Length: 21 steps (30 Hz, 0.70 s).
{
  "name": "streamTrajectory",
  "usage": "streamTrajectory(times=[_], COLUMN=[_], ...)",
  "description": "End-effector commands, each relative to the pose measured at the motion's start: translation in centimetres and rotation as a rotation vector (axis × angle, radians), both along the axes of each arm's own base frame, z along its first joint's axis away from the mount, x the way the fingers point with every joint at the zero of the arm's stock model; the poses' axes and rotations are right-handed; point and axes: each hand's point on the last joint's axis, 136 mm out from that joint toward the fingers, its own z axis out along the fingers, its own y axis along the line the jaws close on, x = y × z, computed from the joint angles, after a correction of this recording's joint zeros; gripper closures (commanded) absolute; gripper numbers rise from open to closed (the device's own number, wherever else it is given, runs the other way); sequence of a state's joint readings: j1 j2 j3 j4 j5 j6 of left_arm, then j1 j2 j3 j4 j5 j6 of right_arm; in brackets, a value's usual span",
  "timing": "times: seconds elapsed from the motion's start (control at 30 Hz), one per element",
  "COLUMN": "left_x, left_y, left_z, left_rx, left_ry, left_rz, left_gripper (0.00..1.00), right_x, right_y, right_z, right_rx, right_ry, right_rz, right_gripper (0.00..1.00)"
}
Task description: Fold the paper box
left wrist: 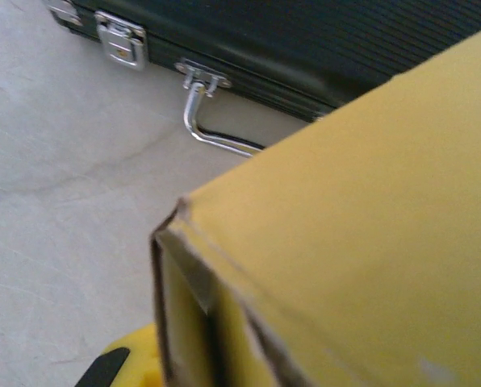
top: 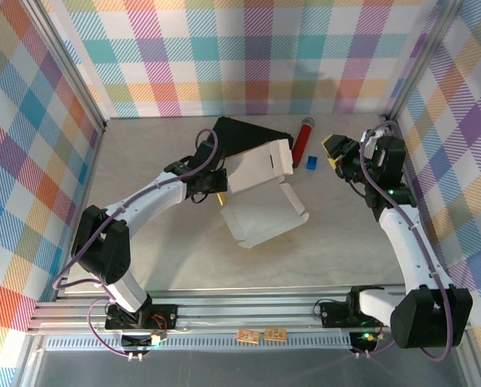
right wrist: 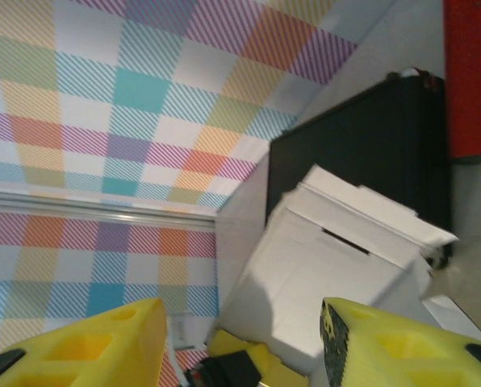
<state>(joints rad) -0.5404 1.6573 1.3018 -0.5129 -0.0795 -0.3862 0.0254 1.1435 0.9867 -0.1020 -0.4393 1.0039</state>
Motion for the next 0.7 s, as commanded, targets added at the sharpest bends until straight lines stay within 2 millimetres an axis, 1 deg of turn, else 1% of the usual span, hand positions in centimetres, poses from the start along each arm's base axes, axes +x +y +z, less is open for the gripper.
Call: streamTrajectory(times=[0.0, 0.1, 0.2, 0.4, 0.47, 0.53, 0.67], left_x=[-1.3, -1.6, -1.9, -2.4, -2.7, -3.1, -3.6], left_y=[-0.2, -0.1, -0.1, 0.3, 0.3, 0.3, -0.1], left_z=[2.1, 2.7, 2.9, 3.5, 3.7, 3.5, 3.0], left_rx=[-0.061, -0.052, -0.048, -0.021, -0.012, -0.005, -0.016], left_ry=[0.067, 0.078, 0.086, 0.076, 0.072, 0.079, 0.111], left_rz=[-0.088, -0.113, -0.131, -0.167, -0.193, -0.220, -0.256], left_gripper=[1.00, 1.00, 1.00, 1.00, 1.00, 1.00, 1.00], right_x=[-0.8, -0.7, -0.7, -0.9, -0.8, -0.8, -1.3], right_y=[0.2, 0.2, 0.2, 0.2, 0.6, 1.4, 4.0], right_z=[-1.0, -0.5, -0.4, -0.7, -1.4, -2.7, -5.0], right_rx=[-0.092, -0.124, -0.144, -0.186, -0.205, -0.221, -0.258], right_ry=[0.054, 0.049, 0.055, 0.060, 0.067, 0.091, 0.073], right_rz=[0.078, 0.098, 0.103, 0.114, 0.137, 0.181, 0.319], right_gripper=[0.46, 0.46, 0.47, 0.47, 0.45, 0.44, 0.39])
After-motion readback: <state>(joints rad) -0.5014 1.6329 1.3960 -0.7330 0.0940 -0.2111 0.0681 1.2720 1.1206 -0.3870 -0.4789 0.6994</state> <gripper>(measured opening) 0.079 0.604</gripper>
